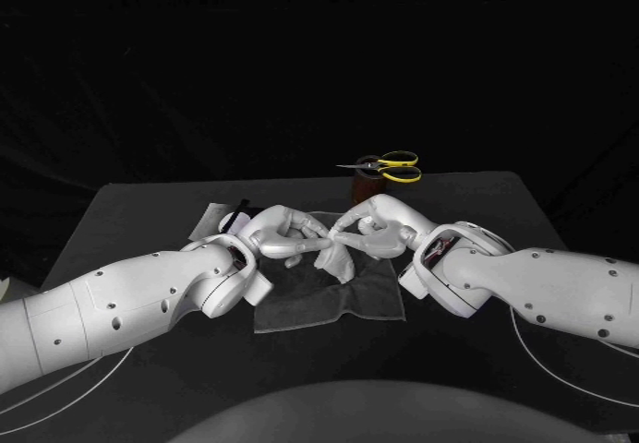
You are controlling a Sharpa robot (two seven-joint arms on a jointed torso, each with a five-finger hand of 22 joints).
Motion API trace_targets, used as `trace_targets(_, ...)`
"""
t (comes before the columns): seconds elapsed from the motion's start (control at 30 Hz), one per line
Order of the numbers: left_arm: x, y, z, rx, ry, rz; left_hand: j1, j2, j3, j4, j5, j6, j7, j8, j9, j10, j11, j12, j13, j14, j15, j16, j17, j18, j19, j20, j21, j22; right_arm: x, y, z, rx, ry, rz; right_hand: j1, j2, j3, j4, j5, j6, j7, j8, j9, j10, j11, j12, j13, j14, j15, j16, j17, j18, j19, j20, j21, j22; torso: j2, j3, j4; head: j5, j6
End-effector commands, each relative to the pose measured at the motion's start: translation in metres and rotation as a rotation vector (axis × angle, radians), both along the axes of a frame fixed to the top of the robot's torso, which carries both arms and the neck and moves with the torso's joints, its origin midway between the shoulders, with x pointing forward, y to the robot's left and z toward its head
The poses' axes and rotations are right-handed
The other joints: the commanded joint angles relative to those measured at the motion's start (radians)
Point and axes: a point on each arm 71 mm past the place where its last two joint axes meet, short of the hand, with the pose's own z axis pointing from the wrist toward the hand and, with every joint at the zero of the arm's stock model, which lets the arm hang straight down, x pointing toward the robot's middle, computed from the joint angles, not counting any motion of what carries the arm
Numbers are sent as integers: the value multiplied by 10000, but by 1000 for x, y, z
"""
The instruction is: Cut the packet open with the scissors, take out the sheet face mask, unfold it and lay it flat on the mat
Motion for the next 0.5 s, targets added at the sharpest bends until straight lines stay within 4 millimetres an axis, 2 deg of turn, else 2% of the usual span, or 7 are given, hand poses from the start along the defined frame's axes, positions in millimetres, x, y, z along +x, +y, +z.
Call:
trace_targets(0.03, -2, -4, 2, -153, -58, -349, 157, 195, -15, 47, -31, 173, -23, 4, -33, 60, -77, 1, -19, -12, -65, 13, 46, 99, 24, -7, -9, 53, 0, 1, 0, 26, 18, 88, -20, 69, 61, 1, 46, 75, 17, 61, 12, 726, -46, -25, 2026, 941, -31, 69, 2349, 193, -33, -10, 19, 677, 0, -9, 4, -2, 0)
trace_targets(0.1, -2, -5, 2, -238, -92, -343, 289, 361, 18, 49, -32, 434, -96, 109, -28, 129, -131, 43, -12, 54, -103, 41, 151, 85, 85, -30, 48, 116, 0, 1, 0, 1, 59, 111, -20, 69, 61, 1, 46, 75, 17, 61, 12, 726, -46, -25, 2026, 941, -31, 69, 2349, 193, -33, -10, 19, 677, 1, -8, 4, -3, 0)
trace_targets(0.23, -1, -4, 4, -456, -133, -211, 653, 978, 201, 74, -35, 872, -255, 340, 6, 343, -295, 156, 13, 254, -237, 118, 452, 25, 312, -127, 288, 373, 0, 1, -1, -75, 133, 146, -32, 73, 67, 5, 46, 65, 17, 63, 12, 722, -48, -35, 2021, 935, -33, 63, 2336, 198, -43, -11, -14, 671, 0, -10, 9, -8, 0)
trace_targets(0.3, -1, -3, 4, -588, -87, -90, 752, 1163, 257, 75, -36, 893, -266, 420, 45, 449, -344, 196, 22, 321, -287, 141, 545, 3, 394, -174, 378, 467, 1, 0, -2, -124, 164, 147, -32, 73, 67, 5, 46, 65, 17, 63, 12, 722, -48, -35, 2021, 935, -33, 63, 2336, 198, -43, -11, -14, 671, -3, -11, 9, -10, 0)
trace_targets(0.5, 1, 0, 4, -786, 38, 141, 808, 1267, 316, 80, -44, 870, -281, 519, 97, 549, -404, 243, 41, 363, -340, 153, 601, -14, 446, -229, 440, 532, 1, -2, -3, -219, 217, 119, -32, 73, 67, 5, 46, 65, 17, 63, 12, 722, -48, -35, 2021, 935, -33, 63, 2336, 198, -43, -11, -14, 671, -4, -12, 11, -18, 0)
